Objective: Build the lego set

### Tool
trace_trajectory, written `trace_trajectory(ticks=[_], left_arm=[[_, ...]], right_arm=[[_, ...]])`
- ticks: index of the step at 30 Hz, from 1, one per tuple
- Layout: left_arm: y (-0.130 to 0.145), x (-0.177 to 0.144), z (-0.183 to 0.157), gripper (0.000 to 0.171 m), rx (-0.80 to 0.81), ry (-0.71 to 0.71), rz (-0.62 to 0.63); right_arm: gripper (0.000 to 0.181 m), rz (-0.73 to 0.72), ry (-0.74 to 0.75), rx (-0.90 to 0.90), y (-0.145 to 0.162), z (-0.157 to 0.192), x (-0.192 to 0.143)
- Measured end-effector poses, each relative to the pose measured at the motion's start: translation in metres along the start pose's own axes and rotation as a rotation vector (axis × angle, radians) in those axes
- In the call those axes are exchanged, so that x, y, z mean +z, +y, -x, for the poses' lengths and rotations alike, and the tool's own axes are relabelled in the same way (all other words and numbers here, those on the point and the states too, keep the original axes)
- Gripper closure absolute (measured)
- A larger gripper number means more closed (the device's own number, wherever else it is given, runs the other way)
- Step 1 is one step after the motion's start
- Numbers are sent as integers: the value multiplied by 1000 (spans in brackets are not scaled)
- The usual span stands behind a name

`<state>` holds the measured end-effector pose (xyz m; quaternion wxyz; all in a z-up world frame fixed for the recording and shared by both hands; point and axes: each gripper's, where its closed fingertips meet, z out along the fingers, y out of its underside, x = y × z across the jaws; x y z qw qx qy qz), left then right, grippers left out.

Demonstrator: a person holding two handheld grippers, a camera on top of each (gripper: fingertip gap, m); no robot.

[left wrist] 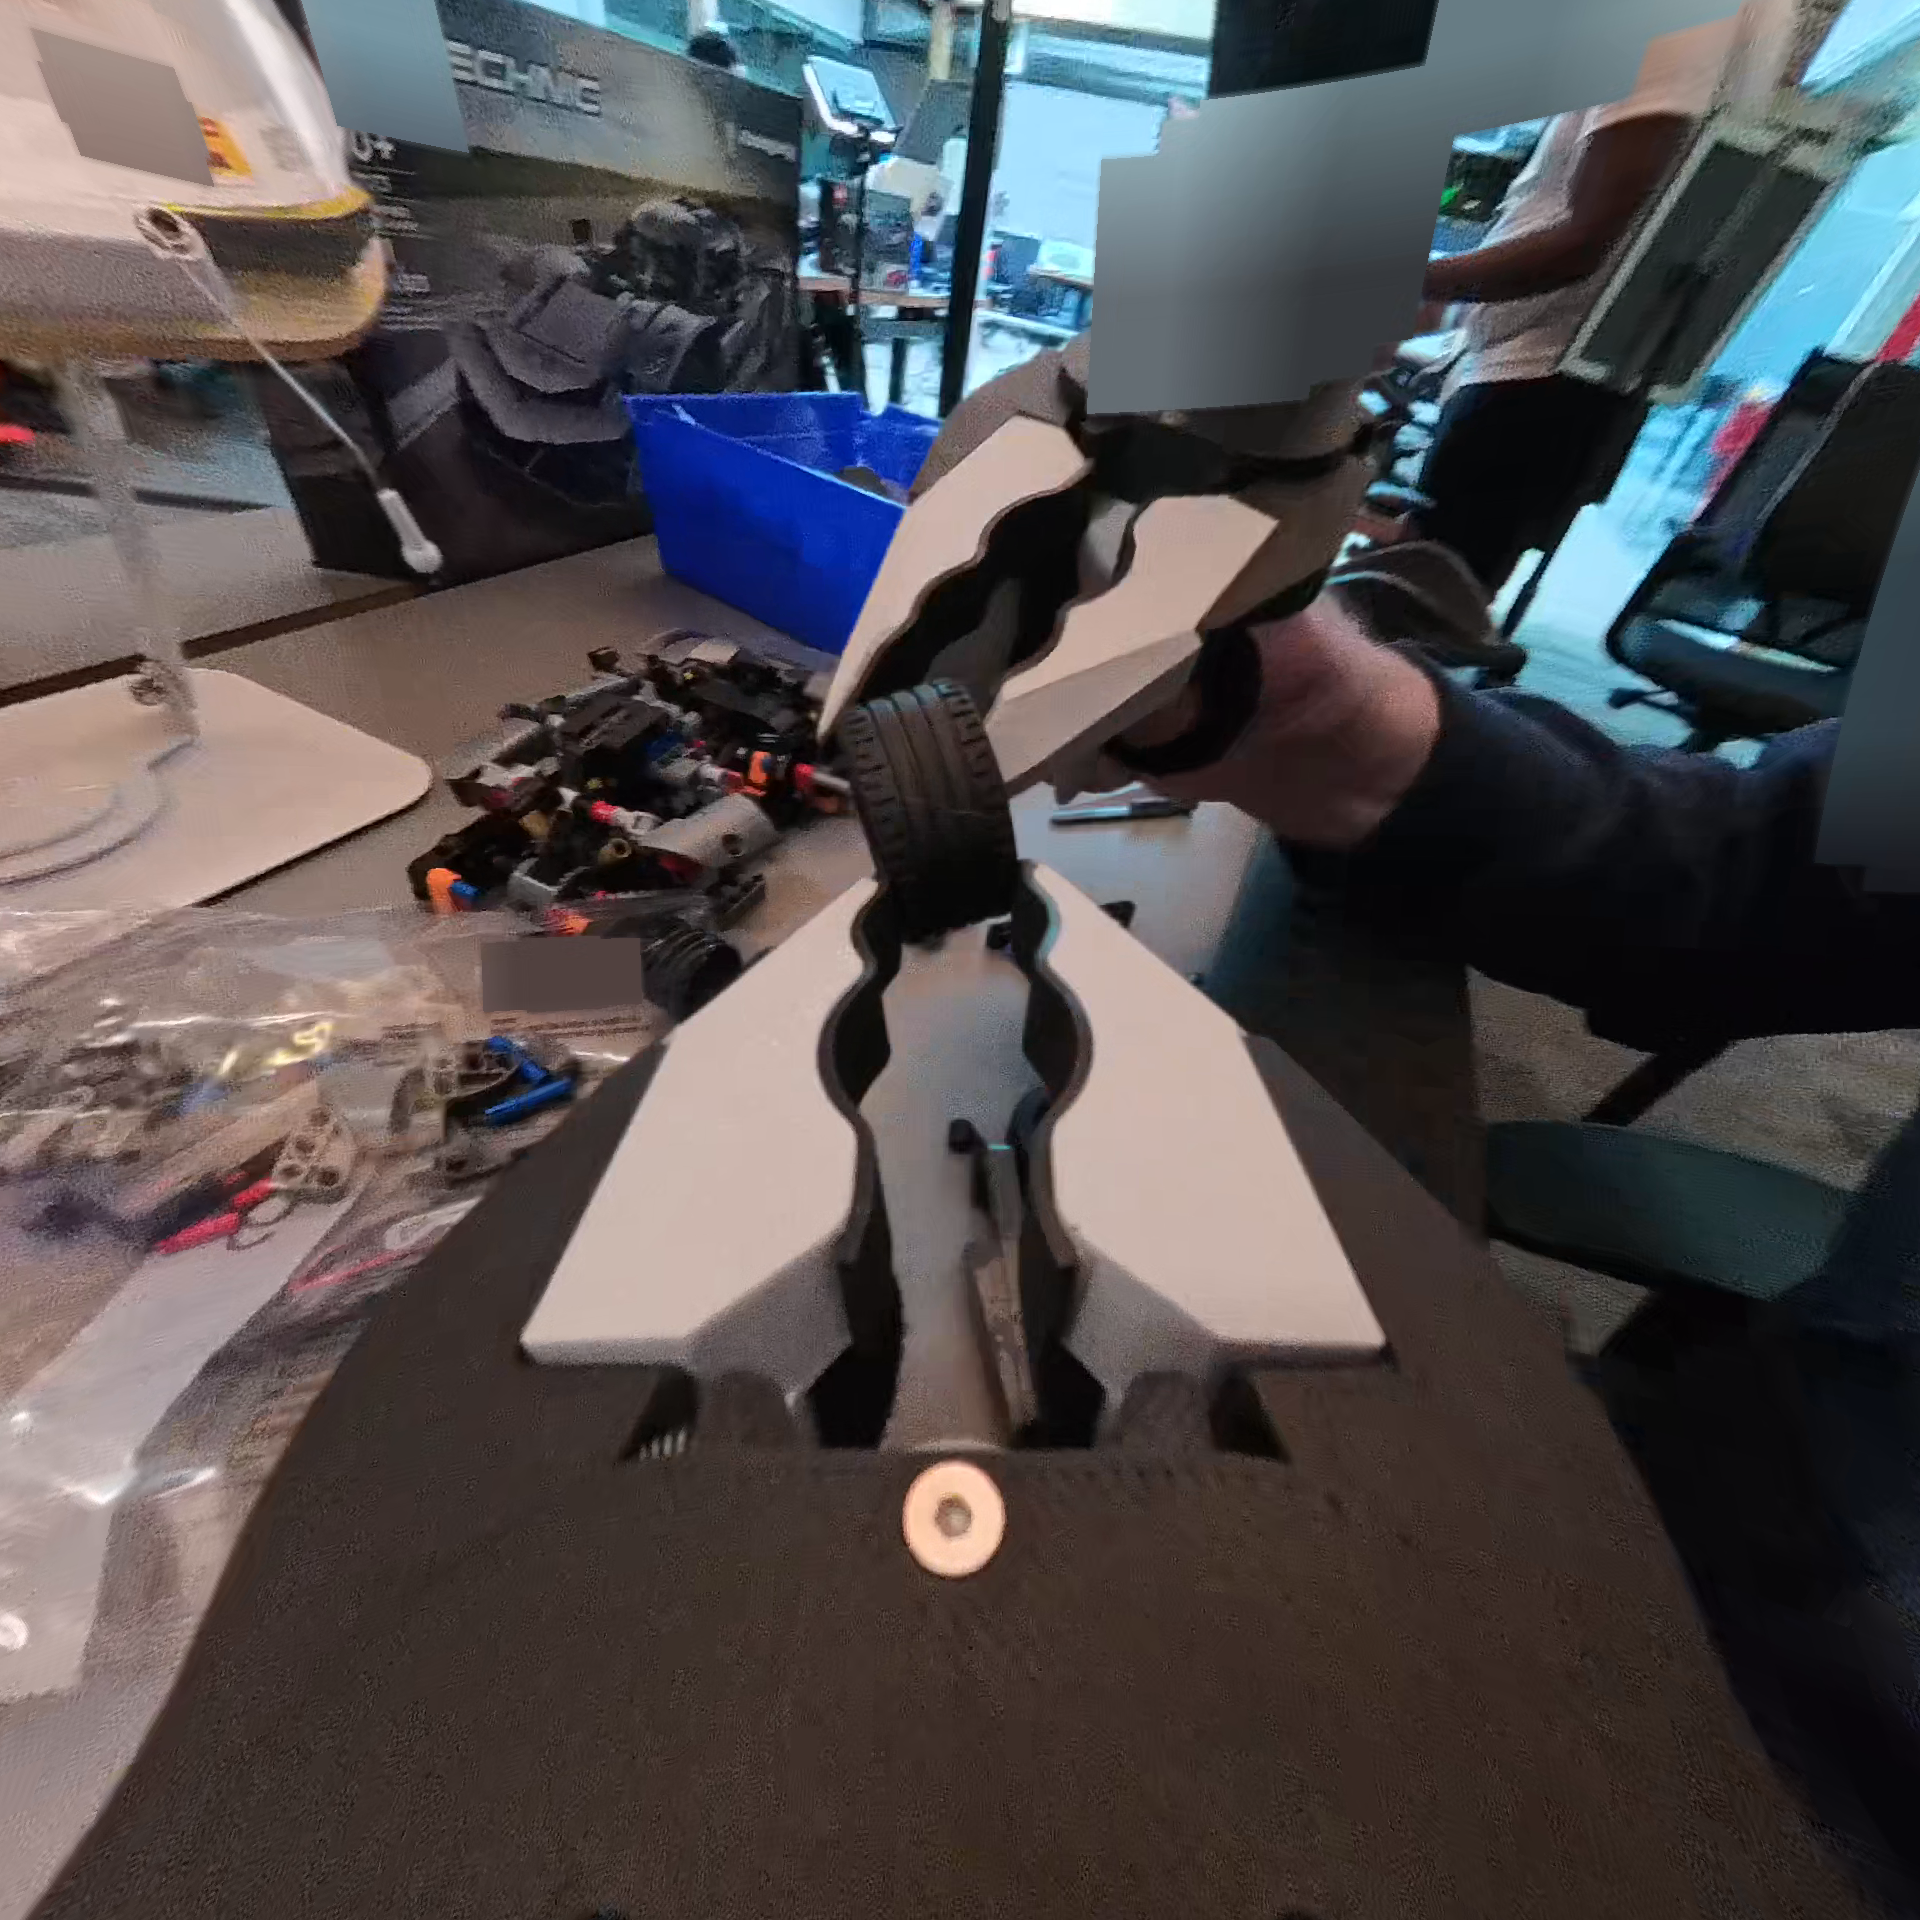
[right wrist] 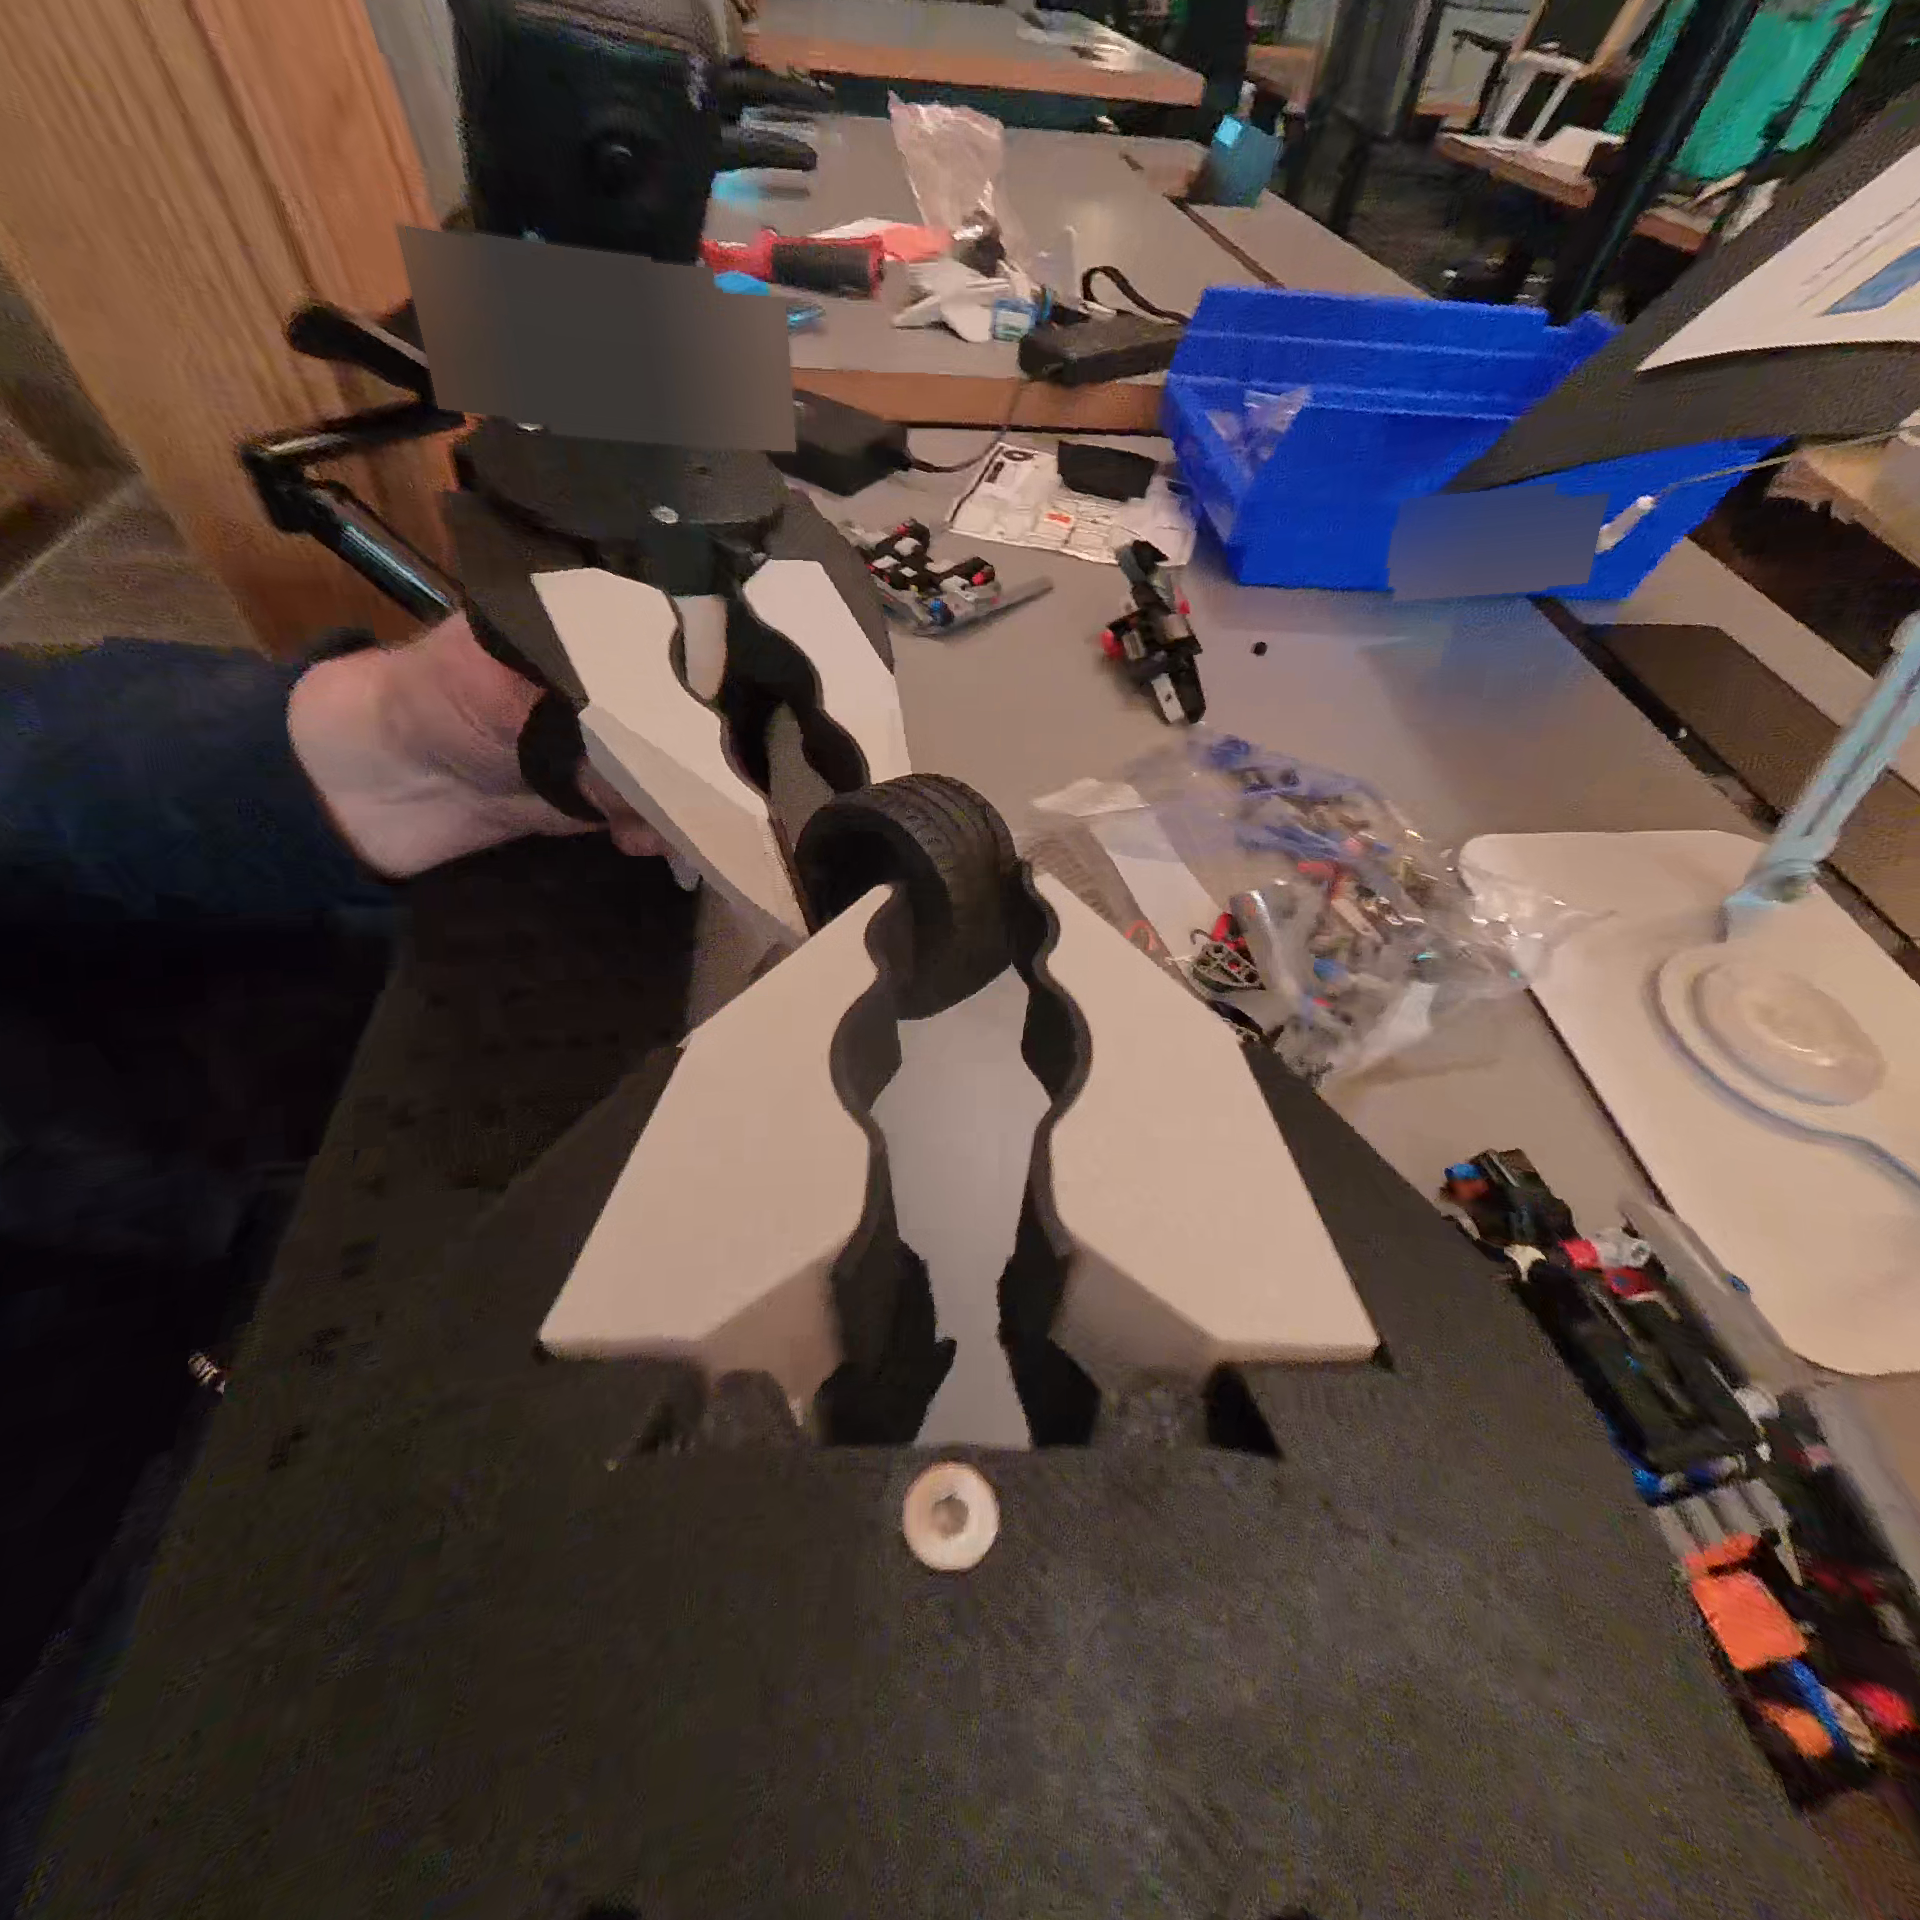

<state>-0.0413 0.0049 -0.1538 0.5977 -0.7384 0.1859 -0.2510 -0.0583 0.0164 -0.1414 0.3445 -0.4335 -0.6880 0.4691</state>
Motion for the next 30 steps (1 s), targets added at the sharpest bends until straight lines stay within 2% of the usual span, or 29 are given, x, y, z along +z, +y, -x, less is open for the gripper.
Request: trace_trajectory(ticks=[8, 15, 20, 25, 29, 30], left_arm=[[-1, 3, 13, 154, 94, -202, 7], [-1, 3, 28, 154, 208, -432, 68], [2, 2, 39, 154, 263, -579, 128], [-9, -3, 37, 152, 198, -497, 33], [-17, -9, 42, 152, 153, -479, -19], [-22, -13, 44, 152, 159, -500, -44]], right_arm=[[170, 47, 194, -87, -2, -10, 3], [171, 126, 398, -209, -3, -21, 9], [171, 149, 482, -250, -5, -27, 12], [170, 87, 402, -162, -9, -27, 12], [172, 72, 451, -212, -16, -25, 9], [178, 68, 465, -225, -18, -25, 8]])
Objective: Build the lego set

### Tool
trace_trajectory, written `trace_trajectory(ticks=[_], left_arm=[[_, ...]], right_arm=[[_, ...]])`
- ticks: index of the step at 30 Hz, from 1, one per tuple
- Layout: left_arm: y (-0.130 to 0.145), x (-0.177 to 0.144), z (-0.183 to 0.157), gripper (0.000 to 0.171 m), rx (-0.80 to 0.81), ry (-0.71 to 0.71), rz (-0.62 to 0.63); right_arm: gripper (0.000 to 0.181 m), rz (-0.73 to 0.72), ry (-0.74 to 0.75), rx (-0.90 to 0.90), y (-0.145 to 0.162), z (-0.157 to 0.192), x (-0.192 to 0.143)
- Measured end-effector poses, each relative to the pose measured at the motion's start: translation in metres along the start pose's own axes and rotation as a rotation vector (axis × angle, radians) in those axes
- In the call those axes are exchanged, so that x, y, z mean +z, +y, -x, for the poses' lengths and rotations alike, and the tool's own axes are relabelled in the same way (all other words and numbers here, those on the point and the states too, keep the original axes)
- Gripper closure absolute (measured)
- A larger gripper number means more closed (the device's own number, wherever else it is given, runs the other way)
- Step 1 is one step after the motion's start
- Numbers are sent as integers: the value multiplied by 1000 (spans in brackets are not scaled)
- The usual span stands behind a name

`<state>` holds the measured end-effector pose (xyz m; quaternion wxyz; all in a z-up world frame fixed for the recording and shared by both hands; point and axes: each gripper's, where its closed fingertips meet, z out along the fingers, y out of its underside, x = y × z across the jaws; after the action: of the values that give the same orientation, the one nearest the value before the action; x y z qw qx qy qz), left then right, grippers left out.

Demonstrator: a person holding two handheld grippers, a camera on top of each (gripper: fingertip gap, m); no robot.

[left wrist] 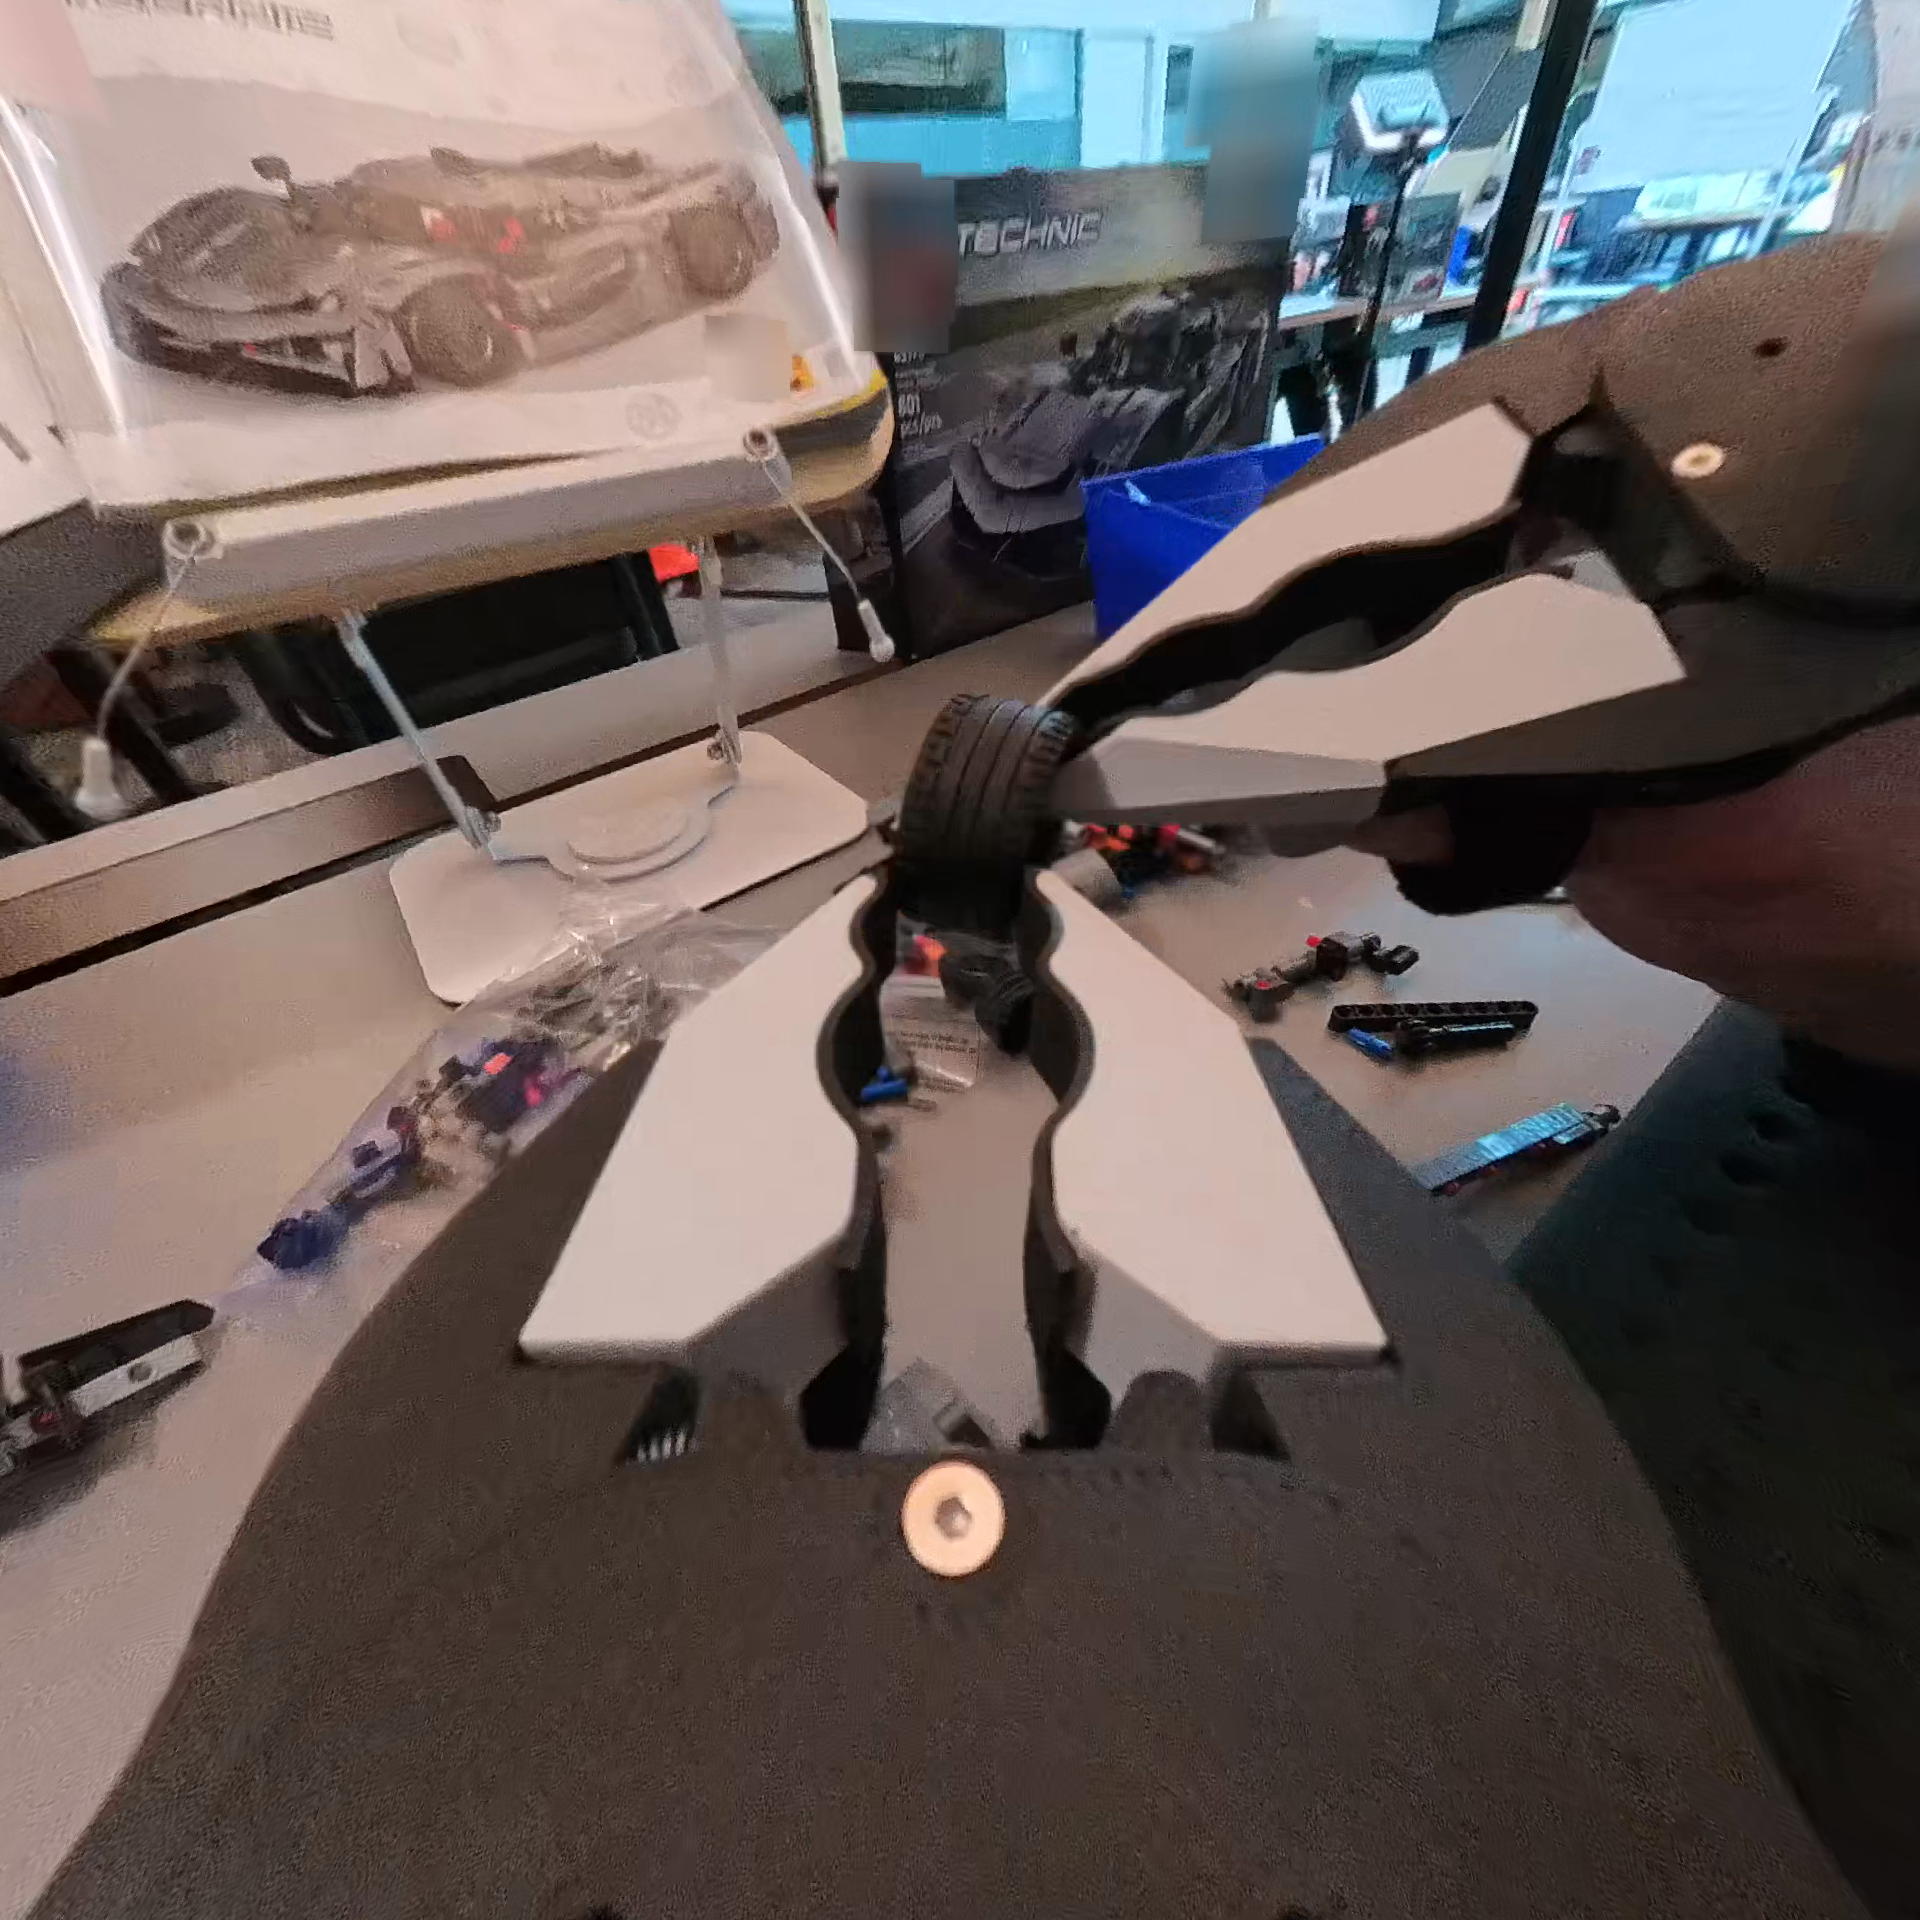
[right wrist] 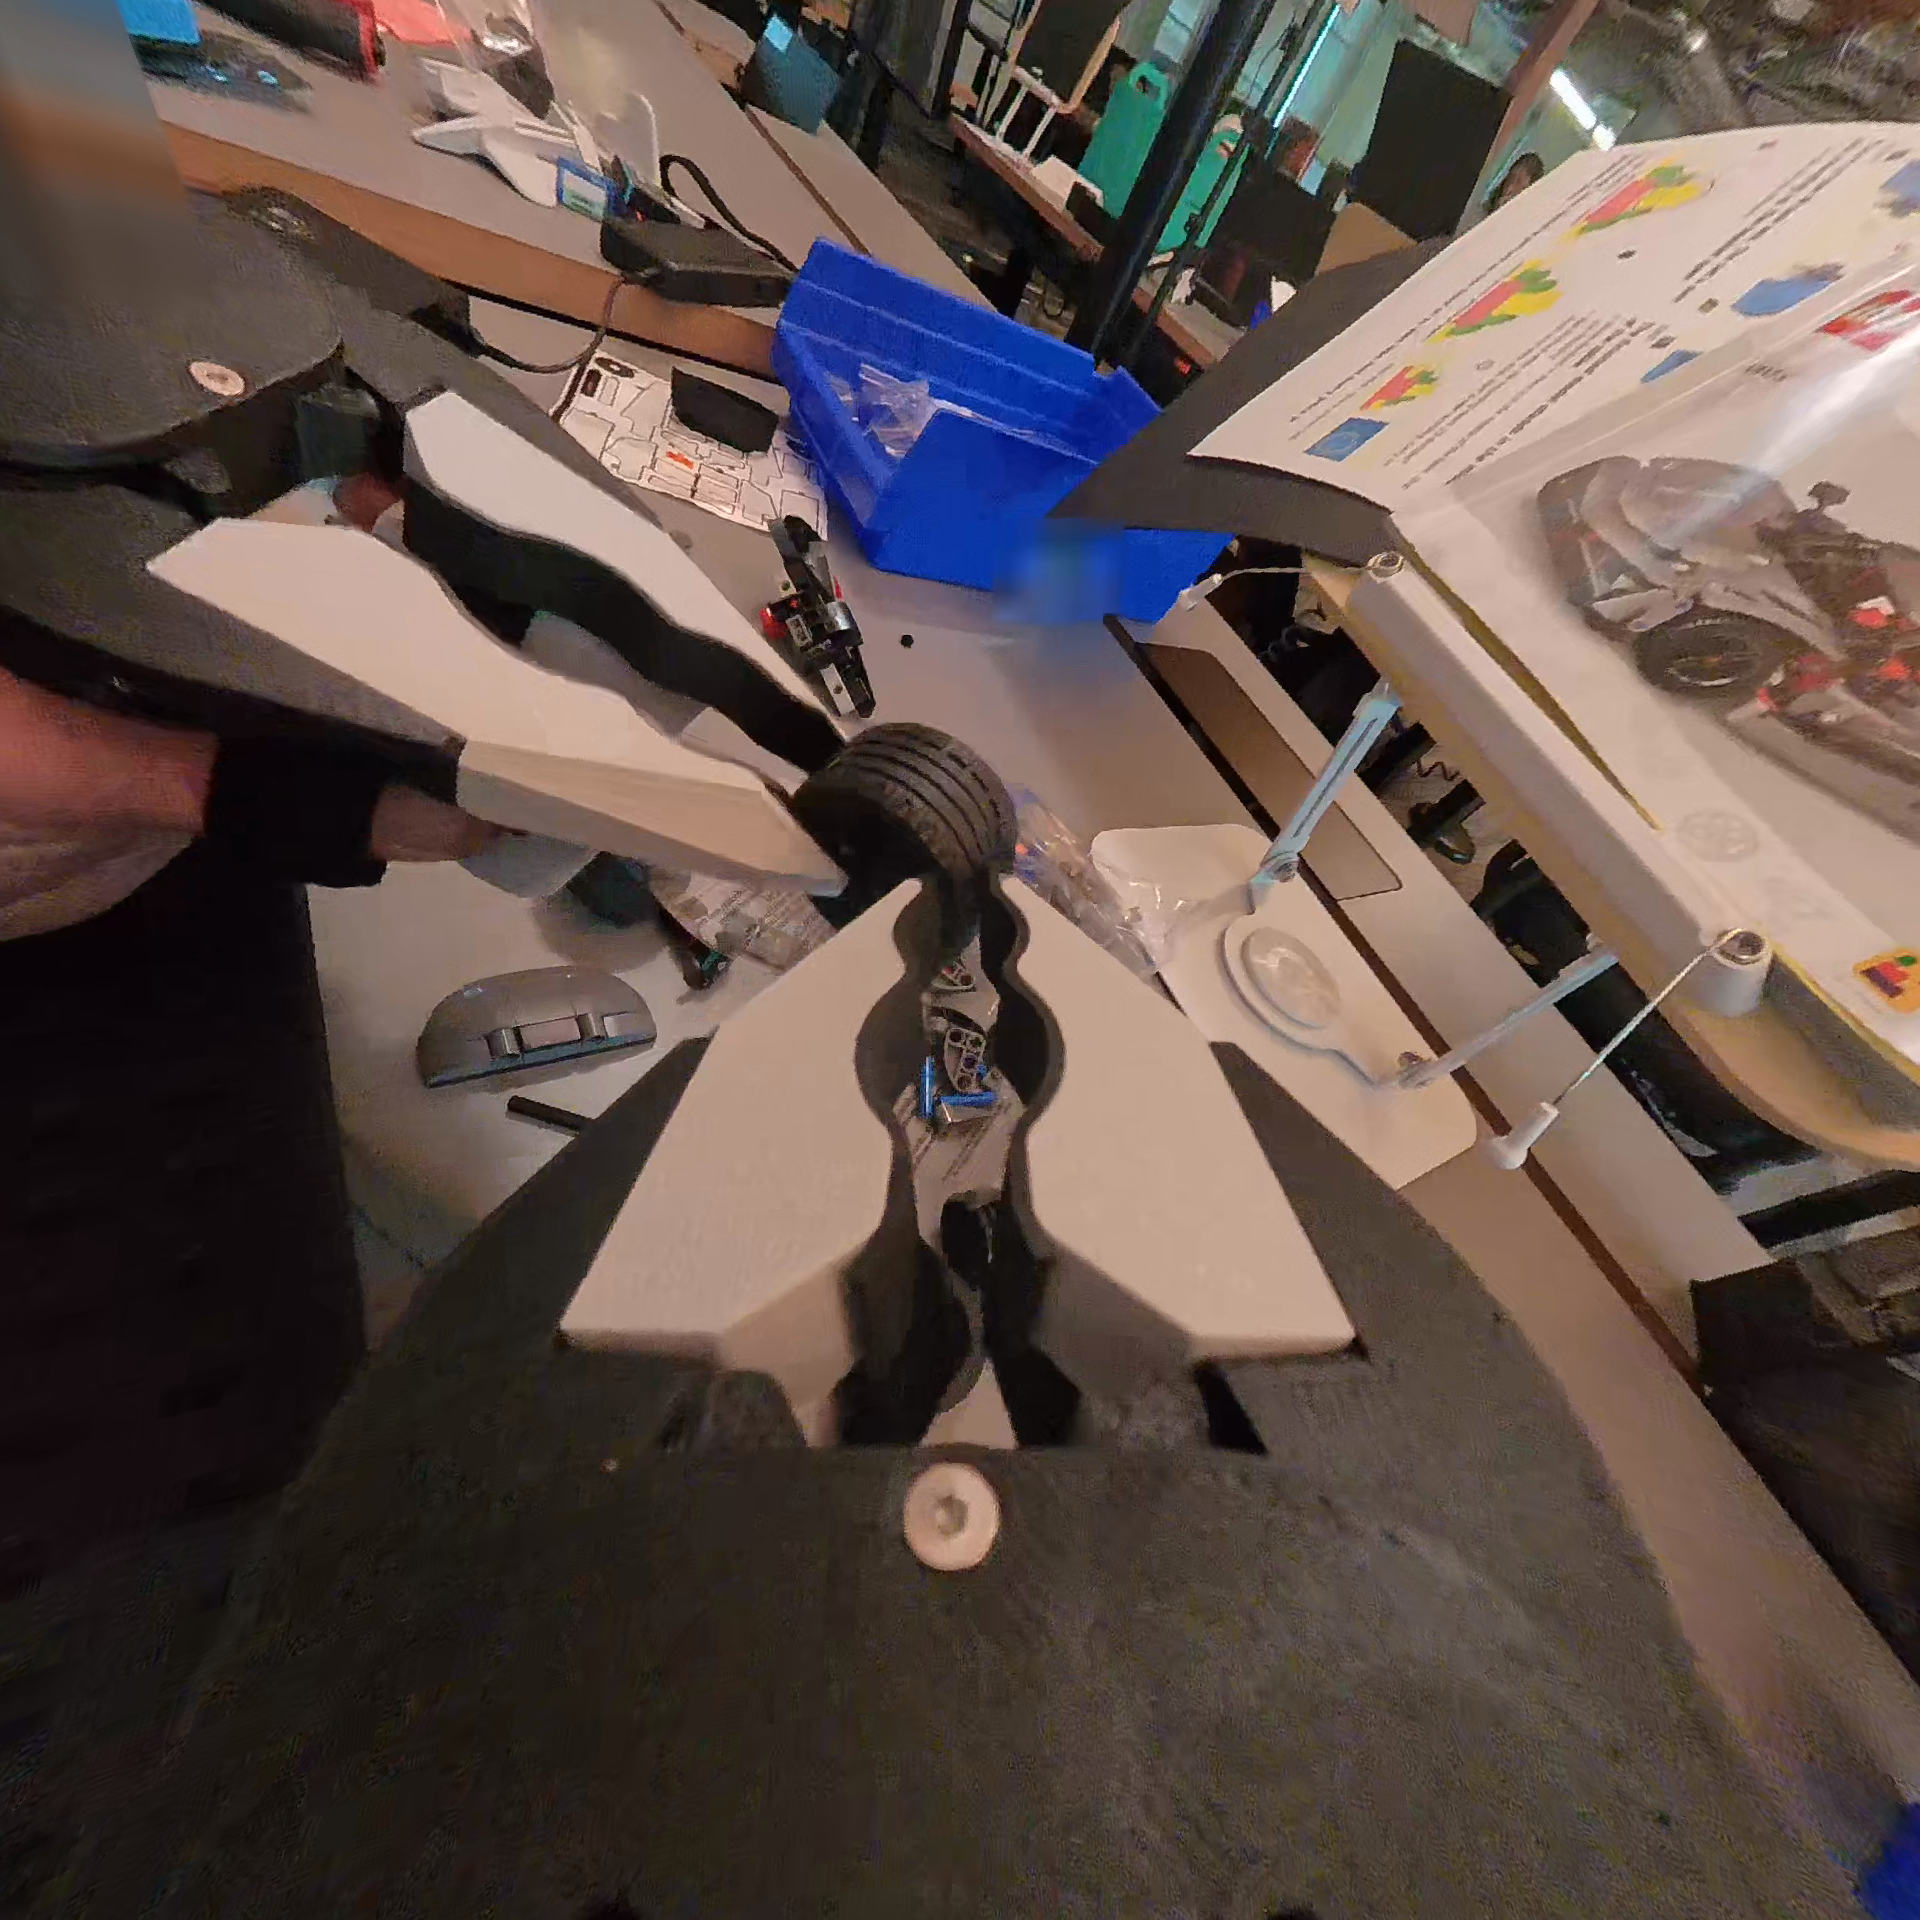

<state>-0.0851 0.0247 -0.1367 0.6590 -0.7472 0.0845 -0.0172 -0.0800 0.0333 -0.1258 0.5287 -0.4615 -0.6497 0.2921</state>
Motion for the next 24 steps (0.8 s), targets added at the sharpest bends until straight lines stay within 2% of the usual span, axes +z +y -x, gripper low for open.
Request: trace_trajectory(ticks=[6, 13, 16, 19, 21, 24], left_arm=[[-3, 5, 2, 153, -53, 67, 14], [-6, 17, -2, 154, 156, -143, 81], [-6, 22, -9, 155, 223, -183, 110], [-7, 26, -6, 154, 136, -147, 123], [-12, 26, 4, 152, 82, -140, 88], [-16, 23, 9, 150, 97, -134, 54]], right_arm=[[178, -4, 26, -3, -2, -3, -1], [179, -3, 56, 63, 3, -20, -1], [178, 7, 93, 79, 5, -29, -3], [179, 7, 102, 70, 4, -30, -5], [179, 0, 82, 60, 0, -23, -3], [179, -13, 80, 44, -6, -16, -1]])
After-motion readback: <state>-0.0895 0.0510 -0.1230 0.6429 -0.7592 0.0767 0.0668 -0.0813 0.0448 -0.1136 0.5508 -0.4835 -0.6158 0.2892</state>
